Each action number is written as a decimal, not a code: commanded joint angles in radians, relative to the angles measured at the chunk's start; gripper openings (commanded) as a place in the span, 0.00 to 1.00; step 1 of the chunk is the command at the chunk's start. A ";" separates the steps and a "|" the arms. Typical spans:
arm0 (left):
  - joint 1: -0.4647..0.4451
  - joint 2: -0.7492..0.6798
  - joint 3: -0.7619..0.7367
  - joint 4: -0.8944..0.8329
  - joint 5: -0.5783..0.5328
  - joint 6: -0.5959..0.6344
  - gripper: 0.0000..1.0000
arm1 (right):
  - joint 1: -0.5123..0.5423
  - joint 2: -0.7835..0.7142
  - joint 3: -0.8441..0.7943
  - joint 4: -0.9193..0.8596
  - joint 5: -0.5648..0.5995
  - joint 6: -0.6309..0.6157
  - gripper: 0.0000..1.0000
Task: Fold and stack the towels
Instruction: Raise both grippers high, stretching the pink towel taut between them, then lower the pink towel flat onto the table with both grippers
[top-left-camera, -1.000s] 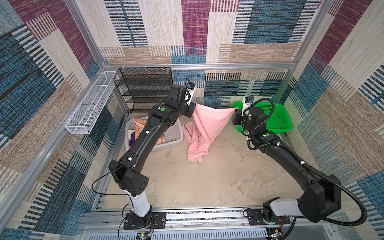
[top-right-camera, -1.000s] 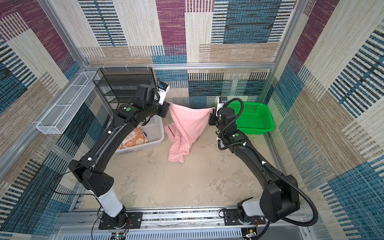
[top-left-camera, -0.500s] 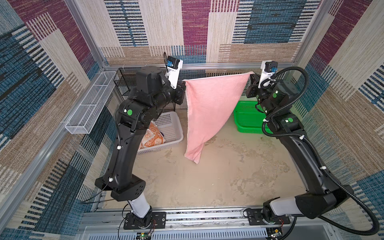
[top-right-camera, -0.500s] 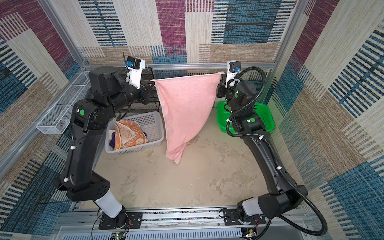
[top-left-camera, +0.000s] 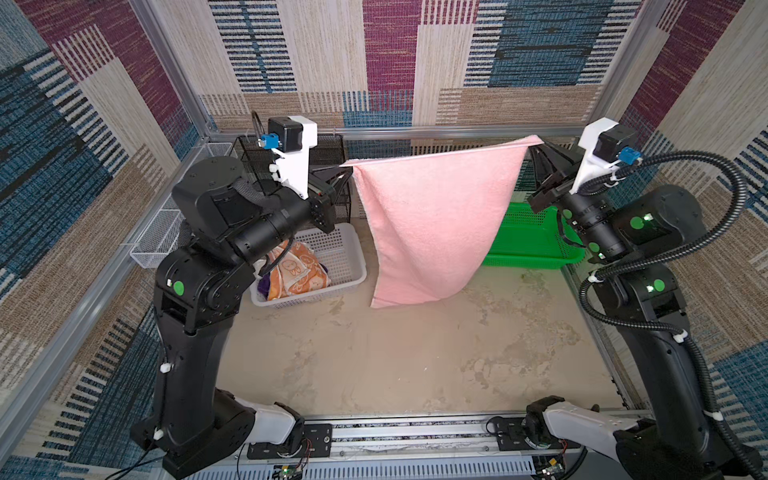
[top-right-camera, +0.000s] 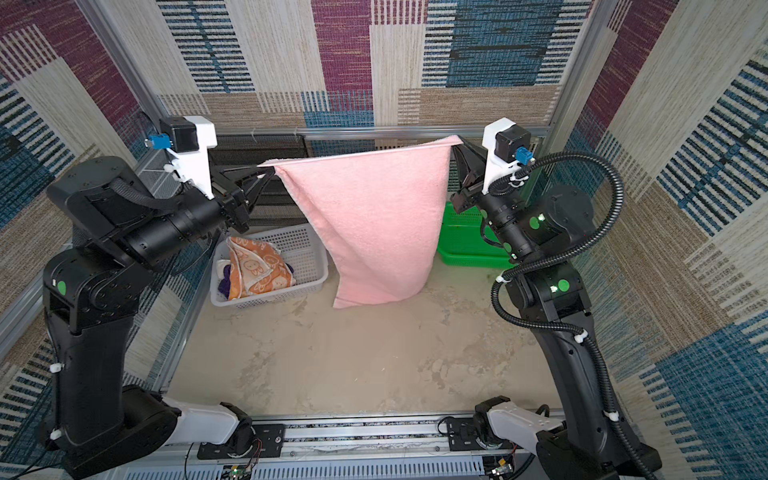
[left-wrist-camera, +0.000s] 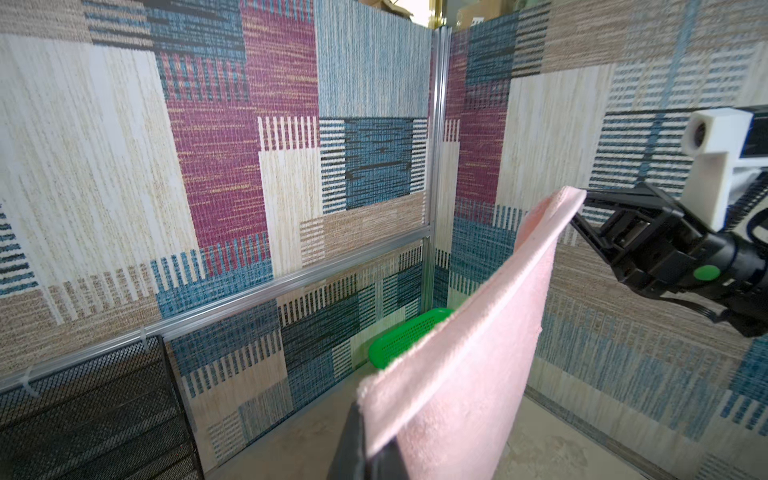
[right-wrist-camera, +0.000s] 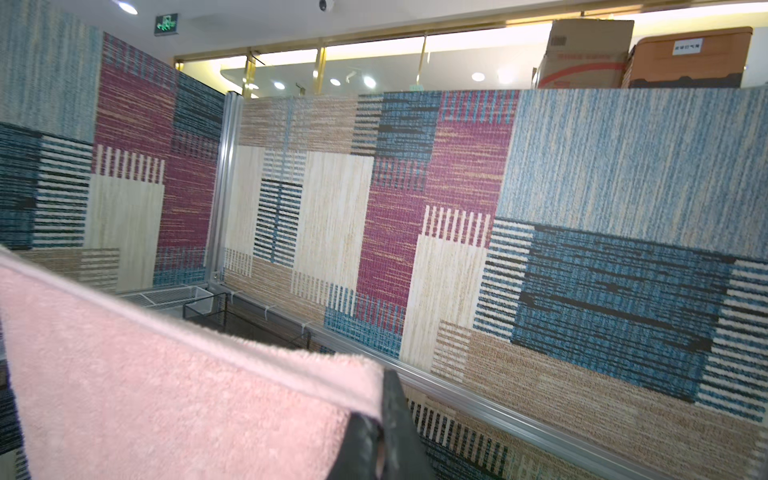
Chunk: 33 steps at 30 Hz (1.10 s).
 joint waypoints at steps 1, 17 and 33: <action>0.003 -0.055 -0.032 0.088 0.014 -0.047 0.00 | -0.003 -0.026 0.025 0.004 -0.025 0.031 0.00; 0.003 -0.282 -0.233 0.309 0.043 -0.040 0.00 | -0.003 -0.050 0.119 0.026 -0.078 0.085 0.00; 0.004 -0.035 -0.231 0.357 -0.213 0.126 0.00 | -0.003 0.078 -0.015 0.122 0.146 0.012 0.00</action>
